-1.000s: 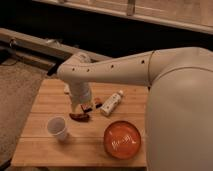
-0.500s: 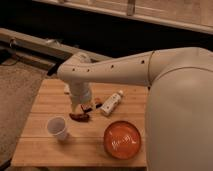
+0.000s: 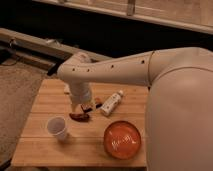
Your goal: Push the eraser across the table
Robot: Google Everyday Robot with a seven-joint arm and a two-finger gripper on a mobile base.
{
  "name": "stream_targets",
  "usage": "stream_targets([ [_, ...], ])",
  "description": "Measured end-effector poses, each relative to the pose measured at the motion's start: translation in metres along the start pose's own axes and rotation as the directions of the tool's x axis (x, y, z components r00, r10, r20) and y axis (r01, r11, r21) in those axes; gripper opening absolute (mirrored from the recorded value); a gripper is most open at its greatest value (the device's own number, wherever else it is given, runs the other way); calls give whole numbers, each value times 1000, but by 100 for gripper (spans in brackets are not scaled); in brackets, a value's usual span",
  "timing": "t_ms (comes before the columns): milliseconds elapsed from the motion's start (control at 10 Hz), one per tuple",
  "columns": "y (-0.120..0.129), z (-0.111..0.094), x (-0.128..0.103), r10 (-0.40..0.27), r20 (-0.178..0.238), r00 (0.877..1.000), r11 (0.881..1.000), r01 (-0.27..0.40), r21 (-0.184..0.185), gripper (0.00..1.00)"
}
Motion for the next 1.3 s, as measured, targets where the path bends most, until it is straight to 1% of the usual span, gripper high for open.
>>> stream_targets([
  [1100,0,-1,-1,1,1,1000,1000,-1,-1,65],
  [1200,-1,1,-6,-16,-1,1000,1000,16,-1,65],
  [1300,-3,3,-16,-36,0,999,999,36,1,65],
])
